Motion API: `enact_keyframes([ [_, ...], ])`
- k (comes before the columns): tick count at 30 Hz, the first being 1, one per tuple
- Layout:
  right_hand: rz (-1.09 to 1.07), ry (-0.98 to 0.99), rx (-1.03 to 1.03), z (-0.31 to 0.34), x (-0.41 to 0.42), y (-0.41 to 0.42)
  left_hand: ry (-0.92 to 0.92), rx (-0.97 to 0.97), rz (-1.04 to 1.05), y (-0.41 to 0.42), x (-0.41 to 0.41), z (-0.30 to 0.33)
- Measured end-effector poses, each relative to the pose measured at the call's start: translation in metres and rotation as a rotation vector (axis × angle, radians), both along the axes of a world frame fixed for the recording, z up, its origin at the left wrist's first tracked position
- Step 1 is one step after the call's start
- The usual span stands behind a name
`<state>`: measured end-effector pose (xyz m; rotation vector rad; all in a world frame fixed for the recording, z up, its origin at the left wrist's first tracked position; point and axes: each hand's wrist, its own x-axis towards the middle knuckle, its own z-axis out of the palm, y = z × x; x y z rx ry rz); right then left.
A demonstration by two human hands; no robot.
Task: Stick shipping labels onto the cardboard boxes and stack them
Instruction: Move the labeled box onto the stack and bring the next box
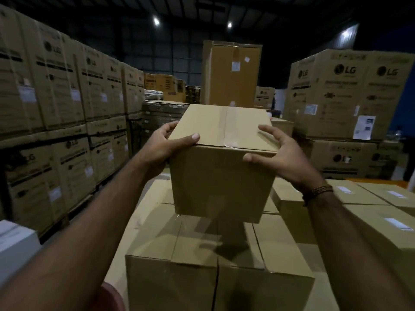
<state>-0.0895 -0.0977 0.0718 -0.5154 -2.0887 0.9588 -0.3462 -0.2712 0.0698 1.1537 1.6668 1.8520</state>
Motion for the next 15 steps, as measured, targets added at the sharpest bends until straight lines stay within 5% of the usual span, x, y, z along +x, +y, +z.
enact_keyframes([
  [15, 0.001, 0.043, 0.039, -0.047, -0.167, 0.071, -0.036, 0.056, 0.179, 0.04, -0.13, -0.054],
])
